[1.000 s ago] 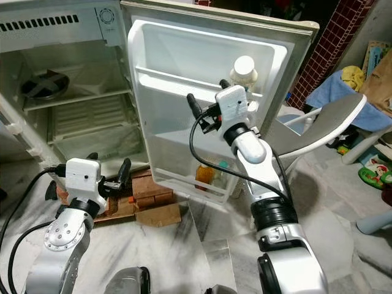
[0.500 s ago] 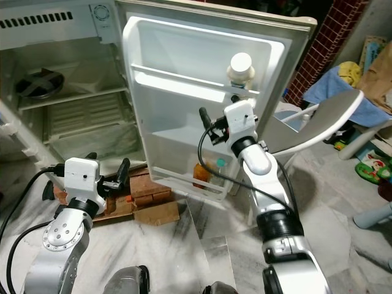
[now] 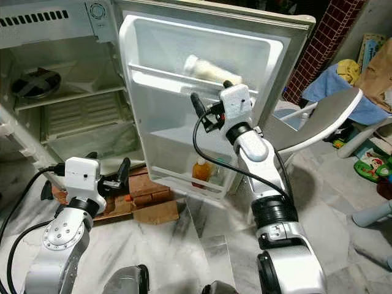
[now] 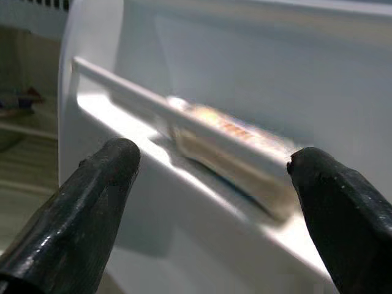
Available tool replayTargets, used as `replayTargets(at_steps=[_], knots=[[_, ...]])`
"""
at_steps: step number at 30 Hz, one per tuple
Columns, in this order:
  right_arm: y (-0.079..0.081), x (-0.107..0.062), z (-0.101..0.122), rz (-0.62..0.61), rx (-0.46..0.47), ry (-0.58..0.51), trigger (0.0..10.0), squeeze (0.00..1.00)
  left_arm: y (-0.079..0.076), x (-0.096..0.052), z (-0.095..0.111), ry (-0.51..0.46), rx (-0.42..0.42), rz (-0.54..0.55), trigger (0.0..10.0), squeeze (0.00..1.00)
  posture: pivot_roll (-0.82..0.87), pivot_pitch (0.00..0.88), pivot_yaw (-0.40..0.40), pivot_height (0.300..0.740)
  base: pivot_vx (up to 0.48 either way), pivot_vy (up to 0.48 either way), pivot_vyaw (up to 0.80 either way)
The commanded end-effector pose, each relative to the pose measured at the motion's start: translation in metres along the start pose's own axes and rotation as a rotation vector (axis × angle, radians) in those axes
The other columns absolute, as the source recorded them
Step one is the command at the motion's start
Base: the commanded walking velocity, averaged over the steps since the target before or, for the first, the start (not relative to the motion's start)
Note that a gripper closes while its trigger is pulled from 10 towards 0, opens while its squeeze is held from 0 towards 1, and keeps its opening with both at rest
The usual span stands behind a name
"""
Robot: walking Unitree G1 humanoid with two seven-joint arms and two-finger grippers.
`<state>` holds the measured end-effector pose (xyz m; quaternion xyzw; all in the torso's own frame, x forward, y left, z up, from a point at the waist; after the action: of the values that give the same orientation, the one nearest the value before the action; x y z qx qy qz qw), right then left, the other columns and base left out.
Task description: Restocking fridge
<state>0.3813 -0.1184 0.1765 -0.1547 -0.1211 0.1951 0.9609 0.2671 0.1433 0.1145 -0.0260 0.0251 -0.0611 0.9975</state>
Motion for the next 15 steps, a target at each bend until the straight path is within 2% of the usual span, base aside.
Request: replayTargets(at_steps=[1,9,12,13,15], knots=[[0.001,-0.002,0.003,0.019,-0.007,-0.007,10.0,0.0,-0.003,0.0,0.003,-0.006,0.004,-0.005,10.0,0.0,0.13,0.121,-0.039,0.74,0.0,0.0,0.0],[0.001,-0.014,-0.002,-0.014,0.014,-0.005,10.0,0.0,-0.002,0.002,0.002,-0.009,0.005,-0.006,10.0,0.0,0.13,0.099,-0.035,0.74,0.0,0.0,0.0],[0.007,-0.032,-0.005,-0.081,0.041,-0.013,10.0,0.0,-0.003,-0.002,-0.001,0.0,-0.009,-0.037,10.0,0.0,0.13,0.079,-0.033,0.74,0.0,0.0,0.0],[0.007,-0.032,-0.005,-0.081,0.041,-0.013,10.0,0.0,-0.003,-0.002,-0.001,0.0,-0.009,-0.037,10.0,0.0,0.13,0.079,-0.033,0.74,0.0,0.0,0.0],[0.019,-0.047,-0.009,-0.115,0.071,0.001,10.0,0.0,-0.006,-0.003,-0.003,-0.004,-0.005,-0.059,10.0,0.0,0.12,0.063,-0.029,0.74,0.309,-0.364,0.0]])
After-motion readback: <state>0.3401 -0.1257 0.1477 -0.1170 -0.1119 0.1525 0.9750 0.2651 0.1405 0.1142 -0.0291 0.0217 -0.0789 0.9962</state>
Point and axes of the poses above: a point about 5 cm out from each wrist's last joint towards the gripper, its own x axis pointing out of the wrist towards the gripper, its own z axis along the axis of the wrist's last joint, y = z × x, the point moved 3 cm from there along x, pointing out of the wrist towards the gripper, and after that the axes turned 9 degrees about -x, right-handed, at the moved point
